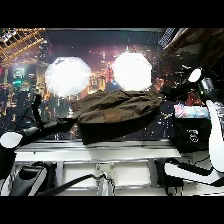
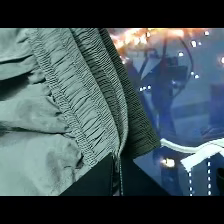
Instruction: Fold the clothes and pants, and hang the long-sleeved shirts on hangers.
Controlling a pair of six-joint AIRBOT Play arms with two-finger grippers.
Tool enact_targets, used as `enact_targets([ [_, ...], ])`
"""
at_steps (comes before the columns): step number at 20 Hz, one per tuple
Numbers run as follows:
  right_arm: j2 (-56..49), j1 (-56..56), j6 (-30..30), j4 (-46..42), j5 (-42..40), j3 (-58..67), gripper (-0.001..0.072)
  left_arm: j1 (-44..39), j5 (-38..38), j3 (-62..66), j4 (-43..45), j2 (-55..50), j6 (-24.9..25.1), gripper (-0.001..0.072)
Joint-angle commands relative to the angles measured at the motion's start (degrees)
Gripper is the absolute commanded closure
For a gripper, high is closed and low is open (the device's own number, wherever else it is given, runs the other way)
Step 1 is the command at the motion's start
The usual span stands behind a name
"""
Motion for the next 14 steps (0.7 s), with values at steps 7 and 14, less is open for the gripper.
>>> enact_targets([
  [7,-0.1,0.0,-3.4,1.2,0.4,-7.1,0.0633,0.0,-4.9,-10.2,4.4,0.7,-0.6,0.0706],
  [14,1.4,-0.4,-4.9,5.3,-1.9,-7.7,0.0145,0.1,-4.7,-11.1,4.6,0.7,0.7,0.0345],
])
